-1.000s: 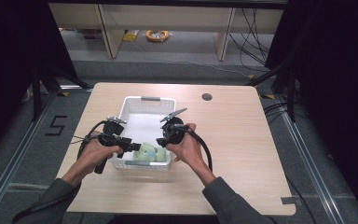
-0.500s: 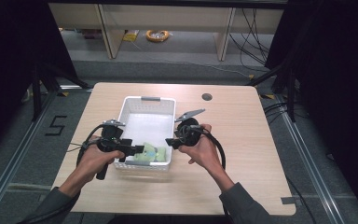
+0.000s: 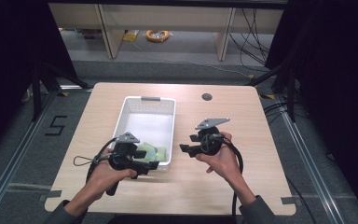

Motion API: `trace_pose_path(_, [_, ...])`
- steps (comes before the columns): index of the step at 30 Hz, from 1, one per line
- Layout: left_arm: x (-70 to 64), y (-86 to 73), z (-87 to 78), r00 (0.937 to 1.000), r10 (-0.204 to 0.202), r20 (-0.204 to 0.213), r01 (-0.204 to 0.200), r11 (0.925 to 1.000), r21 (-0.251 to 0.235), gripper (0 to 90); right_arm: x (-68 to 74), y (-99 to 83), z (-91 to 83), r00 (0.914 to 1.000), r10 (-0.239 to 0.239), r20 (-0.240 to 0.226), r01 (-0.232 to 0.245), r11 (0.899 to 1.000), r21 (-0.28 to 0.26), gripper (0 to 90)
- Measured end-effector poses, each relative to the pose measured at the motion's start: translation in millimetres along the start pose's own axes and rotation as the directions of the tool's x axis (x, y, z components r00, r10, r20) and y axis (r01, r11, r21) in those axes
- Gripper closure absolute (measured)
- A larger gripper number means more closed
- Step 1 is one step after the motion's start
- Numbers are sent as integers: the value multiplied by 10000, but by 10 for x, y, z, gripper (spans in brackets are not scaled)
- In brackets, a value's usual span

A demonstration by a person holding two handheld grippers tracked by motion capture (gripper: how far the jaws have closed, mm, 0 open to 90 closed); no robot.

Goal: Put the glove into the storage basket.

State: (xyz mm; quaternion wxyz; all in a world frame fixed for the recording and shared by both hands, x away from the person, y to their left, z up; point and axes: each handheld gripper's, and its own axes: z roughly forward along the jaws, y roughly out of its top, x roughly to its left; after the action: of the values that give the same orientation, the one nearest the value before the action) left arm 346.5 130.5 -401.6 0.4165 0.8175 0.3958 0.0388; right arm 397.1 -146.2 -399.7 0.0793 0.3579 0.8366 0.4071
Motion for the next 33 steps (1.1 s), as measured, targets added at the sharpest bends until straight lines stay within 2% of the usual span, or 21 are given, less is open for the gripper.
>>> trace_pose_path(3, [-93, -24, 33, 9997, -175, 176, 179, 9996, -223, 309, -34, -51, -35, 10000, 62, -43, -63, 9999, -114, 417])
trace_pose_path(4, [-101, -29, 30, 9997, 11, 248, -9, 10000, -68, 305, -54, -67, -46, 10000, 1, 24, -1, 9999, -166, 413])
trace_pose_path(5, [-138, -40, 47, 9995, -143, 268, 148, 9997, -179, 305, -57, -87, -66, 9999, 166, -4, -167, 9997, -189, 407])
trace_pose_path(6, [-158, -48, 57, 9996, -129, 265, 135, 9997, -201, 301, -89, -113, -69, 9998, 95, -153, -100, 9994, -318, 403])
trace_pose_path(7, [-161, -51, 56, 9995, -23, 323, 26, 9999, -101, 295, -93, -132, -95, 9997, 238, -34, -239, 9993, -302, 401])
trace_pose_path(8, [-184, -64, 66, 9994, -30, 336, 36, 9999, -155, 293, -116, -147, -102, 9999, 29, 113, -24, 9992, -390, 400])
trace_pose_path(9, [-209, -77, 78, 9994, -137, 320, 145, 9995, -266, 289, -120, -167, -118, 9999, 154, 3, -154, 9990, -416, 399])
trace_pose_path(13, [-241, -113, 97, 9988, -119, 471, 133, 9995, -295, 254, -139, -242, -169, 9990, 437, -125, -443, 9976, -537, 391])
trace_pose_path(15, [-257, -135, 107, 9987, -138, 487, 155, 9993, -354, 247, -165, -277, -171, 9995, 288, -155, -298, 9969, -727, 389])
trace_pose_path(18, [-296, -198, 147, 9981, -135, 602, 157, 9993, -349, 238, -152, -334, -204, 9982, 578, -145, -587, 9956, -733, 384])
trace_pose_path(20, [-321, -232, 169, 9977, -146, 656, 166, 9994, -298, 234, -174, -377, -216, 9994, 325, -85, -331, 9968, -729, 383])
trace_pose_path(21, [-336, -253, 184, 9978, -57, 659, 76, 9996, -279, 234, -164, -401, -222, 9979, 599, -232, -614, 9956, -706, 382])
trace_pose_path(24, [-374, -299, 216, 9980, 55, 628, -39, 9997, -243, 234, -200, -465, -230, 9984, 534, -210, -548, 9957, -744, 382])
trace_pose_path(26, [-390, -327, 237, 9966, 98, 814, -82, 9998, -204, 234, -195, -510, -236, 9969, 756, -204, -770, 9939, -785, 381])
trace_pose_path(28, [-406, -358, 266, 9961, 38, 879, -10, 9995, -312, 233, -211, -562, -242, 9970, 708, -297, -728, 9947, -730, 375])
trace_pose_path(29, [-408, -367, 269, 9969, 95, 786, -76, 9997, -250, 233, -237, -597, -252, 9981, 586, -198, -599, 9958, -693, 375])
trace_pose_path(31, [-402, -406, 308, 9964, 137, 839, -122, 9998, -181, 233, -248, -665, -260, 9953, 920, -294, -935, 9939, -579, 370])
trace_pose_path(32, [-407, -416, 317, 9966, 35, 819, -23, 9999, -151, 233, -280, -693, -260, 9966, 780, -262, -796, 9945, -679, 369])
trace_pose_path(33, [-405, -434, 336, 9965, 24, 838, -15, 9999, -107, 232, -277, -718, -260, 9950, 959, -267, -977, 9924, -753, 369])
